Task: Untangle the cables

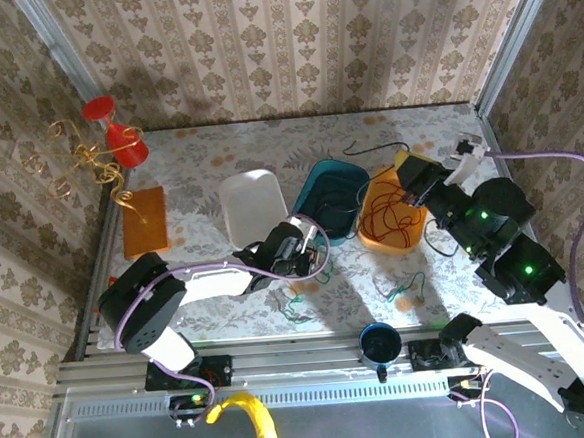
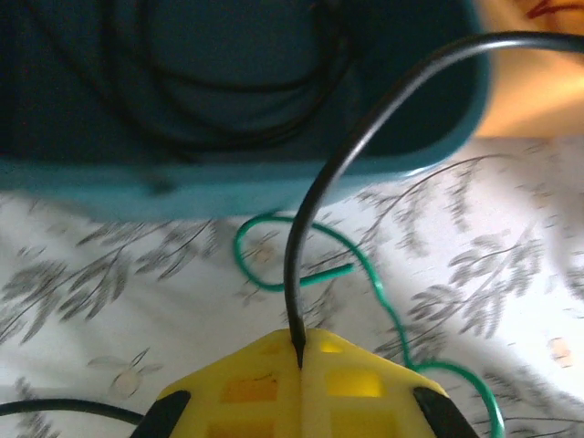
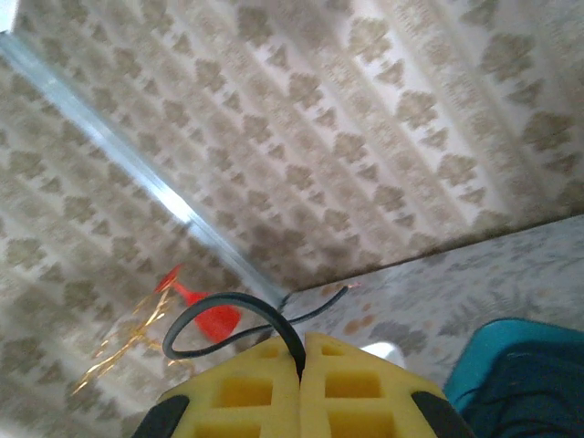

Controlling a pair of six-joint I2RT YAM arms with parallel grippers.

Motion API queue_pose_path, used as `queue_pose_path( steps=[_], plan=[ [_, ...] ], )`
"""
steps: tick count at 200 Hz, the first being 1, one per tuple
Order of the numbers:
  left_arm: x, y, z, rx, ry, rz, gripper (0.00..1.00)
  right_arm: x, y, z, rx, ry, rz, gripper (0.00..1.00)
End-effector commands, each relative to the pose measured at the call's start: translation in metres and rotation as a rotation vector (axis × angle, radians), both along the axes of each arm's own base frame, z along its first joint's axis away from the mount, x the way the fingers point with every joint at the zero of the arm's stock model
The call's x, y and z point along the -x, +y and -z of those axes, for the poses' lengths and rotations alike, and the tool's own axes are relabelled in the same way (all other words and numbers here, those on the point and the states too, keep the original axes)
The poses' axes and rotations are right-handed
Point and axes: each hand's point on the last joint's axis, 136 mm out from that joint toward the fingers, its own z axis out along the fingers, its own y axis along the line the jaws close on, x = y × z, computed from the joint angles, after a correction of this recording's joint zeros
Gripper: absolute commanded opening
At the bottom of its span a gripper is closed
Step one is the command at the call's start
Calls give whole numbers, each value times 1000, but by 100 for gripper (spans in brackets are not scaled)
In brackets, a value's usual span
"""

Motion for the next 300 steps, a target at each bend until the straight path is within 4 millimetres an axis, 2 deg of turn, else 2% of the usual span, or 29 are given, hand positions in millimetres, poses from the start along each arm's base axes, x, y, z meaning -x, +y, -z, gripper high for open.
queue_pose_path(
  steps=[1,39,56,67,84,107,120,162,182,208,242,261,300],
  plan=[
    [3,38,24,-160,34,-107,0,6,-50,2,27,9,238,0],
    [11,63,41,-267,55,-159,0,25,-109,12,87,25,523,0],
    [14,66,44,-279,63,-163,0,33,-126,9,149,27,606,0],
    [15,65,44,-276,62,-158,0,35,-129,6,184,22,621,0],
    [18,55,40,-253,44,-118,0,29,-113,-1,238,-3,533,0],
    [19,38,27,-198,-4,-57,0,9,-64,-1,318,-2,306,0],
    [18,32,18,-166,-29,-44,0,-6,-34,6,353,16,185,0],
    [6,25,-17,-54,-116,-77,0,-62,38,47,380,84,-43,0],
    [-2,24,-31,-1,-136,-107,0,-94,62,71,354,138,-103,0],
    [-8,22,-45,53,-151,-125,0,-131,70,94,309,190,-91,0],
    [-9,21,-46,53,-150,-124,0,-161,56,105,243,217,-29,0],
    [-7,23,-42,47,-139,-121,0,-172,45,99,199,211,-2,0],
    [-4,29,-34,38,-120,-134,0,-185,32,71,174,166,36,0]
  ],
)
